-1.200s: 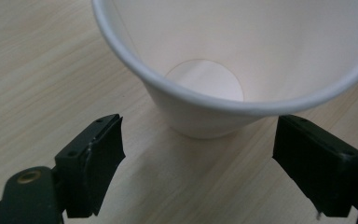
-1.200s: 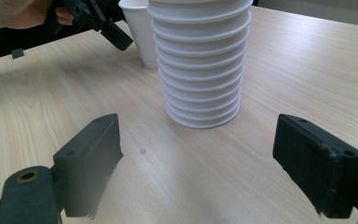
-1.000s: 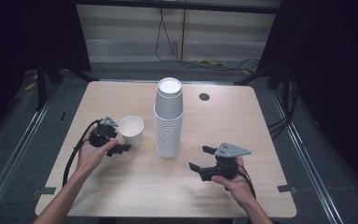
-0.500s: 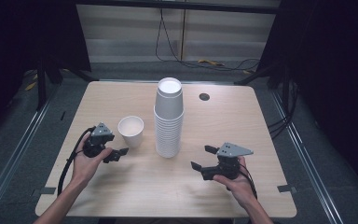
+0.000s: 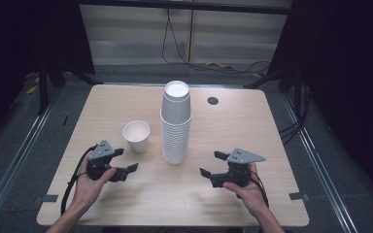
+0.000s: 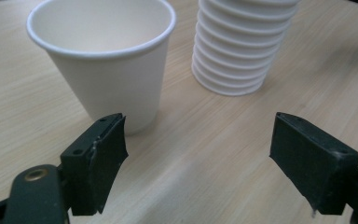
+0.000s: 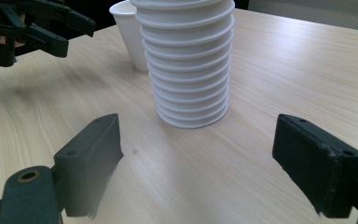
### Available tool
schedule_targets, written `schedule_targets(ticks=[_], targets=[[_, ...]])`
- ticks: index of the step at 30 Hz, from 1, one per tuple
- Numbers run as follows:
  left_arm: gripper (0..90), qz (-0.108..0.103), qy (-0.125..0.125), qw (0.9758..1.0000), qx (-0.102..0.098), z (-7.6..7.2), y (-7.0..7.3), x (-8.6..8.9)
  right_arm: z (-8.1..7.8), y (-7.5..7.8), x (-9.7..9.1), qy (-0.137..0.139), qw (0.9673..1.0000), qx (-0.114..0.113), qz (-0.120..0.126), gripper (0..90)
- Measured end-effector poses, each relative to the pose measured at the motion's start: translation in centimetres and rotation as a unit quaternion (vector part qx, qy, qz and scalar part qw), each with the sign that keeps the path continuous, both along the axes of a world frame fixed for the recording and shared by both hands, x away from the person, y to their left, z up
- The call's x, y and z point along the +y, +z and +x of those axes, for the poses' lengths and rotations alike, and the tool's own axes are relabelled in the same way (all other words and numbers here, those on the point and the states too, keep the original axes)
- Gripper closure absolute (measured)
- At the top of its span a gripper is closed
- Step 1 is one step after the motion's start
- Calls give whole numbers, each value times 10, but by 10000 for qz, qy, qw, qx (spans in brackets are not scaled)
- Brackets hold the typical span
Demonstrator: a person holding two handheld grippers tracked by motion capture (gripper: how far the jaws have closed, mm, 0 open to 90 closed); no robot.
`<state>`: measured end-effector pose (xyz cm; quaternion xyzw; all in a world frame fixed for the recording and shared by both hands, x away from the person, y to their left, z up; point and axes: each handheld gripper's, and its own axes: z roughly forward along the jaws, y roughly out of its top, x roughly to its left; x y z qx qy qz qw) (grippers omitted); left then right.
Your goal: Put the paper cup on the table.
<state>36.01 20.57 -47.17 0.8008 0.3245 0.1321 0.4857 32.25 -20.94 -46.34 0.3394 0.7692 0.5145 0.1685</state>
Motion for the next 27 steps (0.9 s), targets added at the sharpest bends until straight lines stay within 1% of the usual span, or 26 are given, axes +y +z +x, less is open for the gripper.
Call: schedule_targets(ticks=[1,3,4,6,7,9,11,13,16,19,20,21,24,27], targets=[[182,-92,-13,10000,1,-2,0,0,0,0,0,11,10000,-15,-2,151],[182,-189,-43,9998,-32,-6,1,-1,0,1,0,6,10000,-24,2,151],[182,-272,-70,9996,-62,-9,1,-2,0,1,0,-8,10000,-12,-6,151],[181,-326,-85,9994,-84,-14,0,-3,-1,1,-1,18,10000,-18,11,151],[181,-381,-71,9992,-75,-16,-1,-4,-1,1,-1,5,10000,-5,5,151],[179,-546,-108,9984,5,-20,-2,-5,-1,0,-1,19,10000,-15,15,151],[178,-661,-128,9977,73,-23,-3,-7,-2,0,-1,10,10000,16,27,151],[176,-677,-206,9974,91,-27,-5,-10,-3,0,-1,13,10000,13,30,151],[176,-714,-252,9971,81,-33,-7,-16,-4,-1,-1,33,10000,-12,16,151],[176,-715,-235,9970,155,-37,-12,-21,-6,-2,-1,37,10000,12,-13,150],[176,-651,-190,9975,192,-38,-15,-23,-6,-2,-1,39,10000,11,-1,149],[176,-605,-169,9978,218,-38,-16,-23,-6,-2,0,42,10000,-10,6,149],[176,-611,-191,9975,291,-38,-19,-25,-5,-3,2,112,9999,3,-2,146],[176,-602,-210,9974,330,-37,-21,-27,-5,-4,1,73,10000,24,-12,140]])
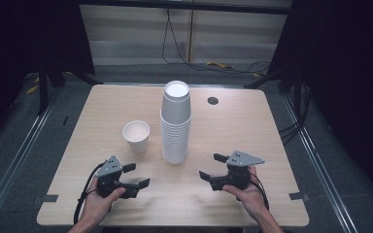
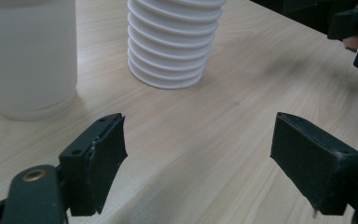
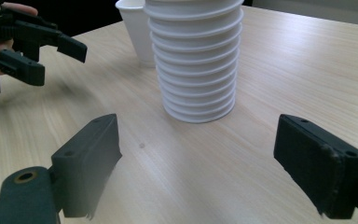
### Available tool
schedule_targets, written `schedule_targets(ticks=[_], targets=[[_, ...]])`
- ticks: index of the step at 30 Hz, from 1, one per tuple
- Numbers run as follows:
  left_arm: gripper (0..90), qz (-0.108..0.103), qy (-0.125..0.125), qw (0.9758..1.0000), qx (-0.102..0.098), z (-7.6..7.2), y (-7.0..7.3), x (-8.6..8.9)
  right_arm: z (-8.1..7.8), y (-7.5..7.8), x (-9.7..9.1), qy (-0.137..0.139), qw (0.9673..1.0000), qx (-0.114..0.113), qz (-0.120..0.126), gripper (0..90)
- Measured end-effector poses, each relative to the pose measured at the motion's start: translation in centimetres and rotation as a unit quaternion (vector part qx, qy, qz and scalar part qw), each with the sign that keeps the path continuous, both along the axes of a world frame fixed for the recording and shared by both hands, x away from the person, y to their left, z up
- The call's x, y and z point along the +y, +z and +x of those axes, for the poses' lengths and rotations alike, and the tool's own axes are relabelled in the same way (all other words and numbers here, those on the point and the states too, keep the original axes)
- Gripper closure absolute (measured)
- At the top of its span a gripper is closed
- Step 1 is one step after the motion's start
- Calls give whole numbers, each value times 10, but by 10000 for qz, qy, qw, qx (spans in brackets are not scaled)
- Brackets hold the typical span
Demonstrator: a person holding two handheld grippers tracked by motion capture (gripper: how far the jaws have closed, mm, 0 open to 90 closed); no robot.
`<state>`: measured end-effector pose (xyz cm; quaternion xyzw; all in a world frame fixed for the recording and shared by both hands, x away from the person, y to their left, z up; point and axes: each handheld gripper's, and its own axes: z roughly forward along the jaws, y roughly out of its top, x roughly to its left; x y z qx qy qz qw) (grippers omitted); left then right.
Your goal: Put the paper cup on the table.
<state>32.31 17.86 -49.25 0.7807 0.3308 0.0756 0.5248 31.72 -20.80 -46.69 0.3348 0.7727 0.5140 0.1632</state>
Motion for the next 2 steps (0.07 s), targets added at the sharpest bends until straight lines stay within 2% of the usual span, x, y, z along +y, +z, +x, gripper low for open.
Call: schedule_targets(ticks=[2], targets=[[176,28,-10,10000,7,1,-2,-1,1,-1,-1,-101,9999,8,-24,138]])
